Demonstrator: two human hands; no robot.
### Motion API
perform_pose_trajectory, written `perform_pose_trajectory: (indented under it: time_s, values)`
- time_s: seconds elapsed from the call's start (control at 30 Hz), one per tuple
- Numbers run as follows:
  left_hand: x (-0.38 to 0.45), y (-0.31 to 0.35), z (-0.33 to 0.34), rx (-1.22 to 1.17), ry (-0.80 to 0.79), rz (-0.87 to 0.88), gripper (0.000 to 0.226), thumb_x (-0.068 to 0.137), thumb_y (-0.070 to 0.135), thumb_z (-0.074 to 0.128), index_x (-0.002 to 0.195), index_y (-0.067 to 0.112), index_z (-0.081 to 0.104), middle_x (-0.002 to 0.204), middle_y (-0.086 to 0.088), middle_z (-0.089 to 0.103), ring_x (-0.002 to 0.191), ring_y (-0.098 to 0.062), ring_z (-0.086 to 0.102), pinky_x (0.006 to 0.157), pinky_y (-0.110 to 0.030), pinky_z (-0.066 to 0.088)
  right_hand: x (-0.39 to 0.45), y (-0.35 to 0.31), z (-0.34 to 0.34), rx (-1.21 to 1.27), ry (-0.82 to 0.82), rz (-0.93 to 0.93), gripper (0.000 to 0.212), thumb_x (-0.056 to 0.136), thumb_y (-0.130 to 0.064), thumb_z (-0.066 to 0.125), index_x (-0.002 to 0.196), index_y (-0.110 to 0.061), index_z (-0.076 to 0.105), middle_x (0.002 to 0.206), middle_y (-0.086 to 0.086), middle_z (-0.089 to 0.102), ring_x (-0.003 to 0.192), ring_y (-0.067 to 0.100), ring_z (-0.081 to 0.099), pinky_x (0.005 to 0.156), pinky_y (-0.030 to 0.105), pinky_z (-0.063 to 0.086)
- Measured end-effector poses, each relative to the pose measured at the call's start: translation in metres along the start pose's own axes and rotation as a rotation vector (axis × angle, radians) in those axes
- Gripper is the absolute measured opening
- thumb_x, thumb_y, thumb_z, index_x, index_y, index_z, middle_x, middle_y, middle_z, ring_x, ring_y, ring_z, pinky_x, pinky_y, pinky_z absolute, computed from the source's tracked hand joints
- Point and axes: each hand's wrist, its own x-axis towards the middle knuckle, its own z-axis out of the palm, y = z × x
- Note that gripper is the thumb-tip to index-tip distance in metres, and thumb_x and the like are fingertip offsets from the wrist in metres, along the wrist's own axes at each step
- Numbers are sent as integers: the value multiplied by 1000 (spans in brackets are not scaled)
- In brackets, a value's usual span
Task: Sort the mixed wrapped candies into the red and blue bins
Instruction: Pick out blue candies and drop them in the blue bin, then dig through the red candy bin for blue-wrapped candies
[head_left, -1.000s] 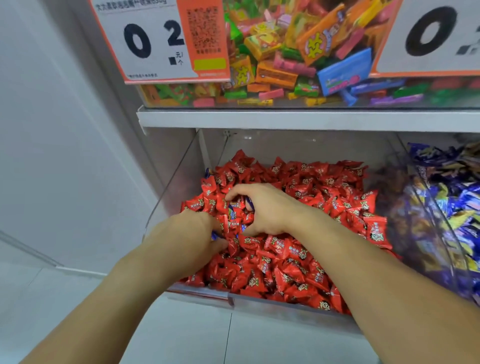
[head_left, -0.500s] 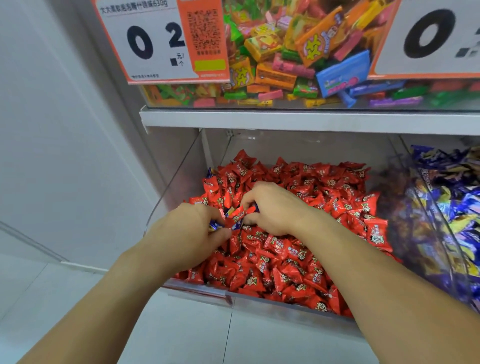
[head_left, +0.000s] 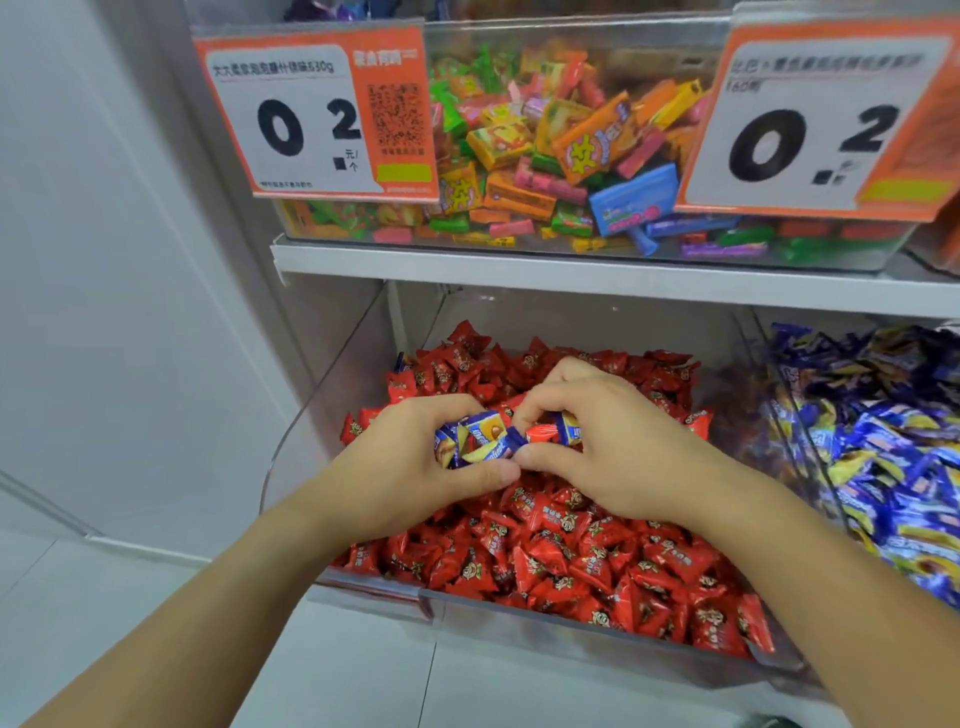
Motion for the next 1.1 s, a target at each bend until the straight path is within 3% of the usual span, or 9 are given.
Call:
perform_pose_trajectory:
  time_s: [0.3,0.37,0.43,0.5,0.63,0.73,0.87,1.03,1.1]
  values:
    - [1,18,-9,-199,-66,-94,27,87,49,60,75,26,66,63,-6,39,56,-19,34,55,-27,32,-31,24,-38,1,-41,140,28,92,-44,65,120,-42,60,126,-13,58,117,6,55,105,32,42]
    - [2,35,0,-268,-93,-80,32,93,46,55,69,24,57,58,-5,35,47,-19,34,47,-25,32,-36,21,-40,199,4,144,29,92,-53,60,118,-40,62,99,-27,63,89,-5,60,84,21,49]
    - [6,50,14,-301,-151,-53,38,96,45,50,76,13,50,54,-1,39,40,-19,37,47,-26,32,-42,15,-38,529,-8,179,31,94,-57,52,109,-34,68,60,-21,50,51,2,44,54,19,38]
    - [11,64,33,-328,-201,-29,45,98,45,45,79,5,46,55,-2,45,37,-17,39,48,-29,30,-50,13,-34,653,-2,152,39,94,-61,47,103,-29,67,59,-8,40,47,8,32,47,23,28]
    - [17,97,66,-422,-186,3,43,100,41,36,74,8,43,44,3,45,32,-10,34,47,-29,24,-72,19,-48,692,220,90,27,96,-43,56,106,-20,68,65,-16,56,46,3,45,48,11,33]
    - [17,123,87,-487,-259,53,44,96,46,31,74,10,44,42,2,47,32,-10,33,45,-28,22,-101,30,-66,875,216,120,29,87,-44,63,102,-20,69,76,-4,57,54,21,26,47,29,25]
    - [29,143,102,-369,-274,67,37,96,42,47,79,9,45,46,3,40,36,-16,33,42,-24,28,-135,54,-85,1291,226,258,23,96,-27,58,104,-12,73,70,1,48,56,12,28,47,25,18]
    - [56,174,128,52,-128,218,9,94,38,60,92,30,58,54,11,56,44,-8,46,49,-22,40,-158,108,-107,952,522,504,19,102,-26,55,104,-17,72,79,11,42,58,14,28,40,20,25]
    - [73,188,142,132,-162,267,21,89,37,67,107,34,55,72,7,65,59,-13,57,62,-30,49,-161,122,-112,744,536,557,20,103,-29,55,106,-20,72,79,9,50,56,15,34,40,20,30]
